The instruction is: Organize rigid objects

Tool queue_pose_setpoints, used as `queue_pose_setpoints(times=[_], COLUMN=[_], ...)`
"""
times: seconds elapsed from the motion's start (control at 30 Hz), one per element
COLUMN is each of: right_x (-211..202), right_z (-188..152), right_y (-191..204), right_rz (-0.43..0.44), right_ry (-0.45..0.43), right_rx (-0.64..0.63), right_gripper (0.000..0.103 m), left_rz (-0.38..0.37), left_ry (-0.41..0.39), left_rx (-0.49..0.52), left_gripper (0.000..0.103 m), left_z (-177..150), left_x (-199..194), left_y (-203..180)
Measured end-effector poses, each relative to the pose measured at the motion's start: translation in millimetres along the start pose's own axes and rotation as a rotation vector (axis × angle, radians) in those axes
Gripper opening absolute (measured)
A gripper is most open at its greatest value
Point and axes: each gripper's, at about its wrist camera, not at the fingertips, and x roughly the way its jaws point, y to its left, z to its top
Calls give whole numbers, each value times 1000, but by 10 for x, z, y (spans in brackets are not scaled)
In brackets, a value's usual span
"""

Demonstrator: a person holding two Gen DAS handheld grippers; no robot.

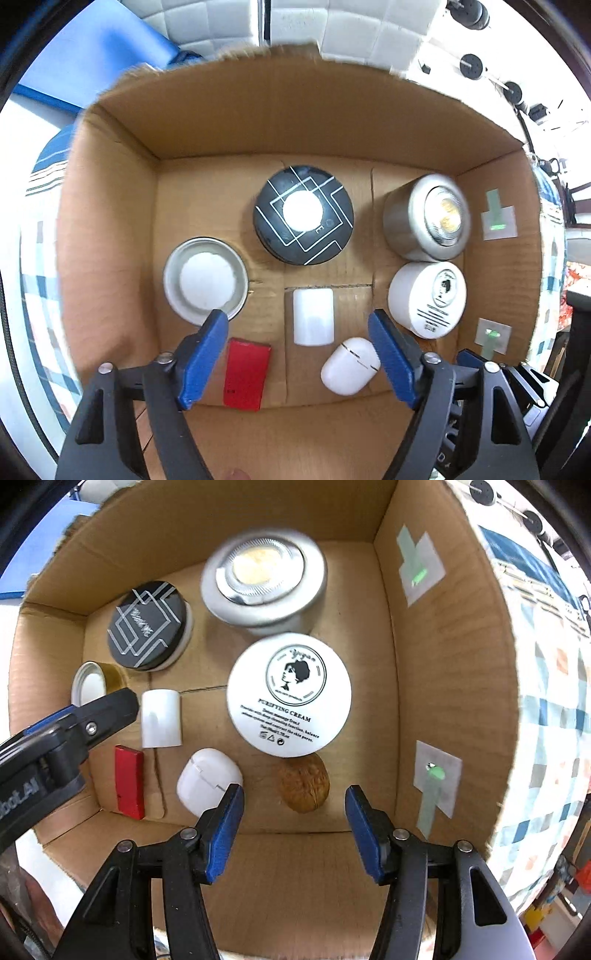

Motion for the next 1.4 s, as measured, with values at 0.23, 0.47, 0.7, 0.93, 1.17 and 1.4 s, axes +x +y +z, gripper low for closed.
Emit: queue_pose_setpoints(times=[0.23, 0.47, 0.7, 0.93, 1.17, 1.4], right_x=[-401, -712, -1134, -1942, -2665, -3101], right_z=[-52, -261, -692, -1308, -1919, -2395], right_y=[135, 51, -92, -235, -344, -391], right_rz=[-14, -32, -18, 32, 49, 63], right_ry=[-71, -126, -207, -342, -480, -542], right_rx=[-27, -38, -56, -64, -80, -114], right_gripper=[80, 103, 103, 103, 103, 103], left_rz=[15, 39, 64, 54, 49, 65], left_ry=[-76, -131, -228, -342, -426, -475], left_rx=[-22, -56, -64, -30, -27, -18], left_gripper=[101, 101, 101, 101, 101, 101], left_z=[-181, -450, -788, -1280, -1678, -1999], left_x=[-353, -660, -1197, -1903, -2448, -2832], left_y=[99, 145, 86, -118, -195, -262])
